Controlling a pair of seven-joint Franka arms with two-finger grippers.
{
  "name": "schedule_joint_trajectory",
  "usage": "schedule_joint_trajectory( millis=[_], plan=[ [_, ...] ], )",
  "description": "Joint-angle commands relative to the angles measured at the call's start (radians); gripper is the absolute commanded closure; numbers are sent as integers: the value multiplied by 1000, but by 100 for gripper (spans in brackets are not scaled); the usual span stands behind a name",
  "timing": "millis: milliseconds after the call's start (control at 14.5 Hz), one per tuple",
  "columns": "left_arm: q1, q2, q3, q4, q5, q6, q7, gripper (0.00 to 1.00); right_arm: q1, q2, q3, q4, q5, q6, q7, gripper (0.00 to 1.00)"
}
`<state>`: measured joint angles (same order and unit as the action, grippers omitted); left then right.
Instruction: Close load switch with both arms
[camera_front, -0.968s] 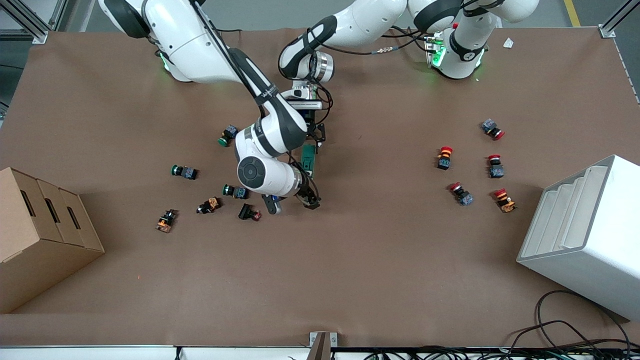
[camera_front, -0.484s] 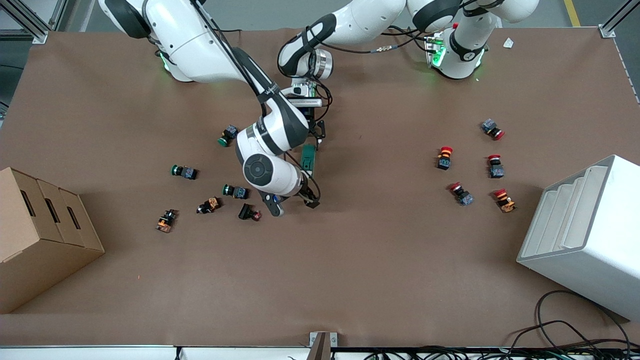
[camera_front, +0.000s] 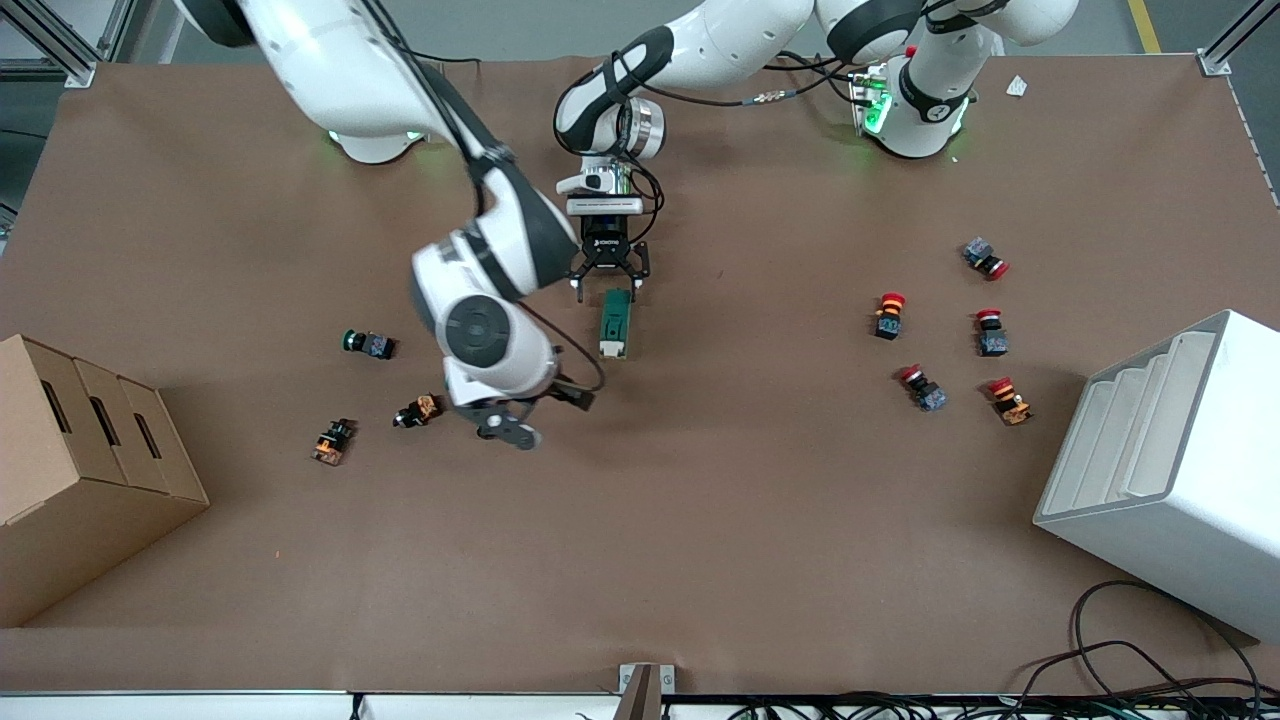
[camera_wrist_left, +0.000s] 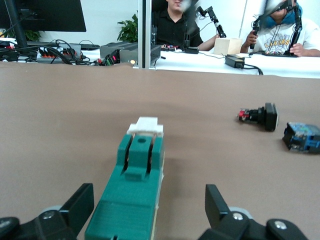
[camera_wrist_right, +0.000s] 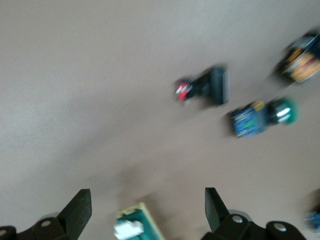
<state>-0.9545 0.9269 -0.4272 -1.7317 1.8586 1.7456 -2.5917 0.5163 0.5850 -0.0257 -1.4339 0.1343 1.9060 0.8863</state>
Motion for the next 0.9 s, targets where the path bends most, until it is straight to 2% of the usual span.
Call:
schedule_joint_trajectory(
  millis=[0, 207, 346, 484, 691, 829],
  plan=[
    [43, -80, -21, -19, -54, 55, 62, 2, -132, -123, 20, -51, -19, -102, -173, 0],
    [98, -106, -62, -12, -70, 83, 117, 2, -257, -204, 18, -46, -85, -217, -370, 0],
    [179, -115, -155, 20, -117, 104, 197, 2, -344, -237, 18, -46, -120, -239, -539, 0],
    [201, -114, -188, 104, -240, 104, 348, 2, -421, -260, 18, -45, -125, -240, -717, 0],
    [198, -108, -189, 301, -493, 104, 620, 1, -495, -275, 20, -45, -177, -257, -840, 0],
    [200, -114, -186, 359, -602, 103, 778, 1, -535, -293, 20, -48, -183, -278, -927, 0]
  ],
)
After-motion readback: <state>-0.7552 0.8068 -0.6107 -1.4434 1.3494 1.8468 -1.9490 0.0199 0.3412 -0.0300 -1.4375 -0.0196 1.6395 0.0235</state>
